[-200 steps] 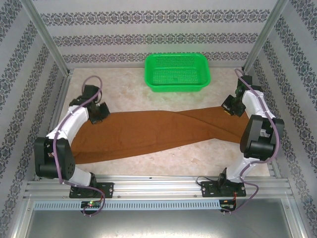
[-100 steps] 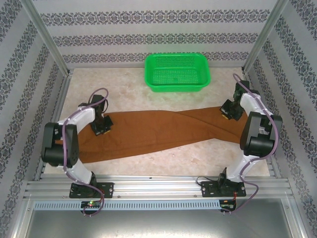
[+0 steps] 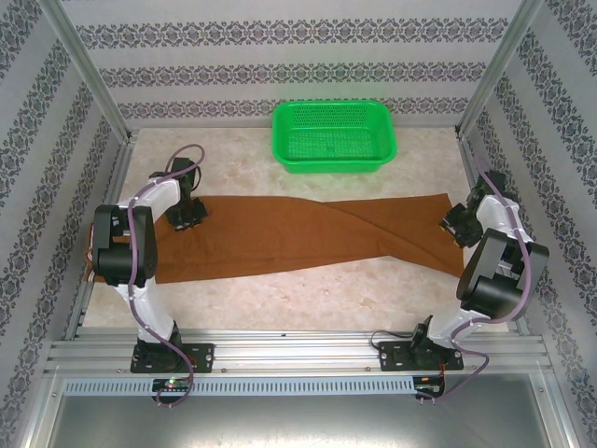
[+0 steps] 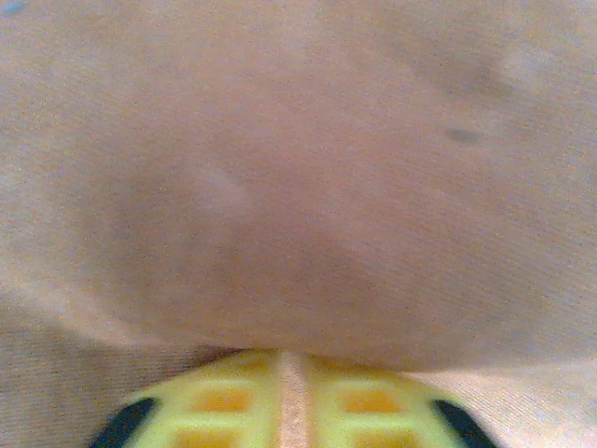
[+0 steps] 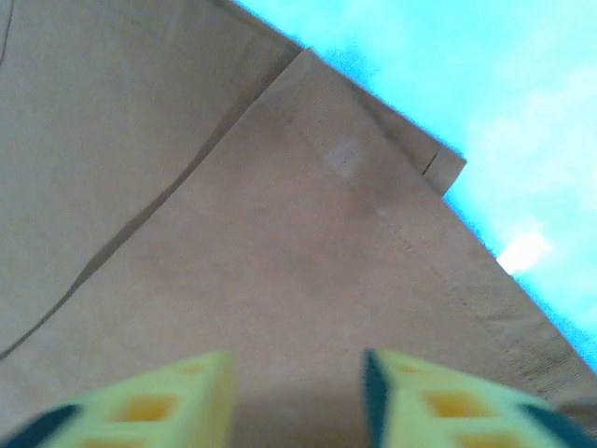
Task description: Roll up the long pants
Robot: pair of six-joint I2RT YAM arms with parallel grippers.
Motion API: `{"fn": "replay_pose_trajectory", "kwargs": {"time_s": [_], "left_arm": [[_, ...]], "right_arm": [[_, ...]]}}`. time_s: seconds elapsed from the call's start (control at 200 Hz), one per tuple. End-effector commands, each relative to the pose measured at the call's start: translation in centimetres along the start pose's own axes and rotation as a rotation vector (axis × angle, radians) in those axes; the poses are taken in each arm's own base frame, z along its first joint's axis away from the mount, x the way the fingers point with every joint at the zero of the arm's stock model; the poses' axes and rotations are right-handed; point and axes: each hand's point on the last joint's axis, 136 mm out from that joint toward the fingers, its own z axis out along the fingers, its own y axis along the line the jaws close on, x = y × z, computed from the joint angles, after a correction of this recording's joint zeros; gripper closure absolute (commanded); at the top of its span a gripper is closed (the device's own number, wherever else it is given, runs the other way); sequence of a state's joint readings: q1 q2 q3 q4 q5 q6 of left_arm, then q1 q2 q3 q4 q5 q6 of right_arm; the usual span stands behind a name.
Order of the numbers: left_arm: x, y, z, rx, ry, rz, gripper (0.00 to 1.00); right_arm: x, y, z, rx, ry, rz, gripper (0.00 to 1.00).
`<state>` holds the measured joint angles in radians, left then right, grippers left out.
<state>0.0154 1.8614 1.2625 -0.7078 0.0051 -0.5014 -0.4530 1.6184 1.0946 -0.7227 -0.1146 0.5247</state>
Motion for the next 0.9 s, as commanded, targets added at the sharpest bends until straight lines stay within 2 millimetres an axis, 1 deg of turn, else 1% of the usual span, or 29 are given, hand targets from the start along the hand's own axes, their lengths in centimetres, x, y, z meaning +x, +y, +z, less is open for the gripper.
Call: {"fn": "replay_pose_trajectory", "kwargs": {"time_s": [0.0,0.045,0.065,0.12,0.17,0.285,0.405,0.49,0.57,0.634,0.759,0.864,0.894], "left_arm": [[-2.4,-2.4,-2.8,0.157,-0.127,-0.001,0.64],[-2.6,-3.0,-3.7,0.203,-0.156,-0.007,0.56],[-2.7,-3.2,-4.0,0.220,-0.166,-0.006,0.54],[-2.9,-3.8,-4.5,0.252,-0.178,-0.007,0.54],[-2.9,-4.1,-4.6,0.270,-0.176,-0.003,0.54],[-2.5,-4.7,-3.9,0.306,-0.164,0.016,0.58],[-2.0,-4.6,-2.6,0.295,-0.139,0.030,0.59],[-1.7,-4.6,-1.9,0.291,-0.117,0.033,0.61],[-1.7,-4.8,-1.5,0.295,-0.105,0.038,0.62],[-1.7,-4.9,-1.6,0.297,-0.109,0.041,0.63],[-1.9,-4.4,-1.9,0.274,-0.123,0.046,0.63],[-1.9,-4.1,-1.9,0.259,-0.126,0.052,0.63],[-1.9,-4.1,-1.9,0.259,-0.127,0.052,0.63]], "right_arm": [[-0.7,-0.8,0.8,0.017,0.004,0.030,0.38],[-1.1,-0.8,1.4,0.027,0.013,0.030,0.36],[-1.3,-0.8,1.5,0.035,0.017,0.032,0.36],[-1.8,-1.0,2.0,0.049,0.029,0.037,0.36],[-2.4,-1.4,2.1,0.059,0.026,0.053,0.36],[-3.8,-2.0,1.9,0.073,-0.004,0.075,0.36],[-5.3,-1.7,1.8,0.101,-0.019,0.062,0.36],[-6.1,-1.3,2.2,0.115,-0.023,0.047,0.36],[-6.1,-0.9,3.1,0.126,0.007,0.031,0.36],[-5.9,-0.7,3.9,0.134,0.028,0.023,0.37],[-5.6,-0.4,4.9,0.151,0.048,0.002,0.37],[-5.0,-0.3,5.7,0.162,0.078,-0.022,0.41],[-4.9,-0.4,5.8,0.169,0.083,-0.027,0.43]]}}
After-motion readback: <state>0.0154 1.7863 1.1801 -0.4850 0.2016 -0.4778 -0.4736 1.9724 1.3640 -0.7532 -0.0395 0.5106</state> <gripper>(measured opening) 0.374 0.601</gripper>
